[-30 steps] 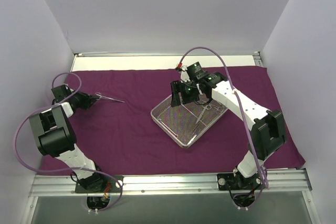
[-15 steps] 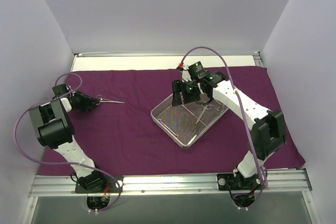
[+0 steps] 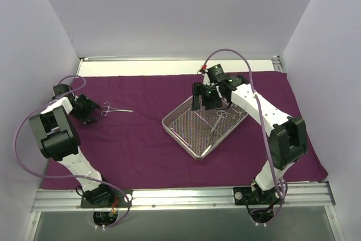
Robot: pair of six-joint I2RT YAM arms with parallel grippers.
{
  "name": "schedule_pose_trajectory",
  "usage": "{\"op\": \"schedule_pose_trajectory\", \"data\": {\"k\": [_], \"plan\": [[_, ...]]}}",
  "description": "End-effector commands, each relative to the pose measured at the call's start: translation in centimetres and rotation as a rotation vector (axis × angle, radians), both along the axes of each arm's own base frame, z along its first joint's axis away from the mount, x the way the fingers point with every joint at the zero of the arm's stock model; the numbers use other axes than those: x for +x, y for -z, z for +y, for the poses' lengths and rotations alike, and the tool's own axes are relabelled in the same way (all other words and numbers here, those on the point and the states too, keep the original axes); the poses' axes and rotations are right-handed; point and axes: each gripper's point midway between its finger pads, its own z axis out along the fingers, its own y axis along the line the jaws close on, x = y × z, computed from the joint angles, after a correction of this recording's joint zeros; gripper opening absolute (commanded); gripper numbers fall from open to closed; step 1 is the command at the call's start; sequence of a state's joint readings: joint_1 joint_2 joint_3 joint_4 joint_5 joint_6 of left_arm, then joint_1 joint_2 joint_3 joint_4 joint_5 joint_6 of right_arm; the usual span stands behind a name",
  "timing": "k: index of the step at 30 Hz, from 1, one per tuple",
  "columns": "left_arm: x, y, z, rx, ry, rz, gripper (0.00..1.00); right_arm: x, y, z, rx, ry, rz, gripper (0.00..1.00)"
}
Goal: Open and lay out the surgical kit
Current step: Place the medical item in the surgical kit, then pick up the medical item from the container.
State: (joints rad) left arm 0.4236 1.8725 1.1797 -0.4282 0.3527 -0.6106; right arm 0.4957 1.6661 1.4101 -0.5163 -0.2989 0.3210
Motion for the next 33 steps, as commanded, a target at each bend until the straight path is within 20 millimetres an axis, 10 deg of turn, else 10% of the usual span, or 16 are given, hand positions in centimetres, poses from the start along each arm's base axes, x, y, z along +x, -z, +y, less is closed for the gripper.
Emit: {"op": "schedule_pose_trajectory", "data": {"k": [1, 9, 19, 33], "plan": [[-2.4, -2.7, 1.1, 0.142, 0.035, 0.110, 0.68, 1.3, 1.0, -4.4, -0.070, 0.205, 0.073, 0.65], [-1.9, -7.2, -4.9, 0.194, 0.187, 0.016, 0.69, 2.2, 4.3, -11.8, -0.243, 0.452, 0.167, 0.63], [-2.6, -10.7, -15.3, 0.173, 0.412, -0.079, 0.68, 1.9, 7.9, -10.5, -0.233, 0.482, 0.233, 0.61], [-3.2, -13.7, -16.1, 0.171, 0.460, -0.115, 0.68, -1.6, 14.8, -10.2, -0.361, 0.503, 0.353, 0.53]]}}
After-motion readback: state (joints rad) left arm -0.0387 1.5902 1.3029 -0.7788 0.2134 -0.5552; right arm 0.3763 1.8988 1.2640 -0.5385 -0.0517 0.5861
